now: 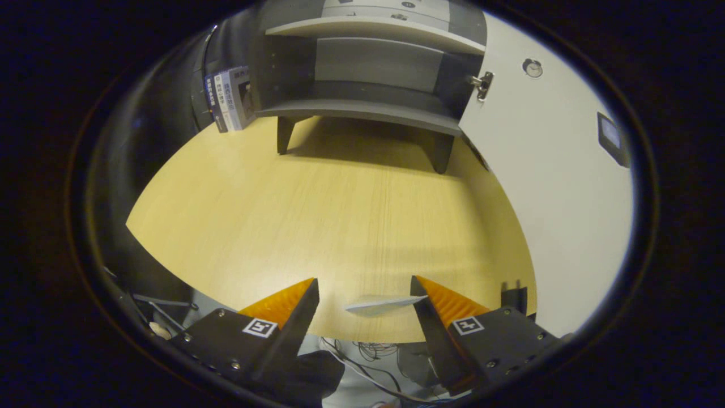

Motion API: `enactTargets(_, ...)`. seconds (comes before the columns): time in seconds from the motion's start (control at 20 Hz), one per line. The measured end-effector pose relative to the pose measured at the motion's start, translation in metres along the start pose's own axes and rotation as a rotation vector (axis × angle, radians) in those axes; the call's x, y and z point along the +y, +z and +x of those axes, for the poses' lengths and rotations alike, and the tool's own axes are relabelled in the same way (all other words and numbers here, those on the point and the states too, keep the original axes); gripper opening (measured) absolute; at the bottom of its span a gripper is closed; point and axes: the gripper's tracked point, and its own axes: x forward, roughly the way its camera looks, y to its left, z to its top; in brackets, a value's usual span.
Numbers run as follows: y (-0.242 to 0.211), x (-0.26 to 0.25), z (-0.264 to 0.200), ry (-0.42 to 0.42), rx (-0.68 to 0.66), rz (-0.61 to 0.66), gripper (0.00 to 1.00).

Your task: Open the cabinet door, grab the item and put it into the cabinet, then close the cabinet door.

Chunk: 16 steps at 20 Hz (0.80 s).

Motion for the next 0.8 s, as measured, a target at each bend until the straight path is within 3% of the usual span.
enactTargets(0.25,0.000,-0.002,0.010,-0.022,0.005,0.003,0.51)
enactTargets(0.5,0.001,-0.004,0.011,-0.027,0.007,0.012,0.51)
enactTargets(0.8,0.045,-0.009,-0.009,-0.033,-0.082,0.030,0.51)
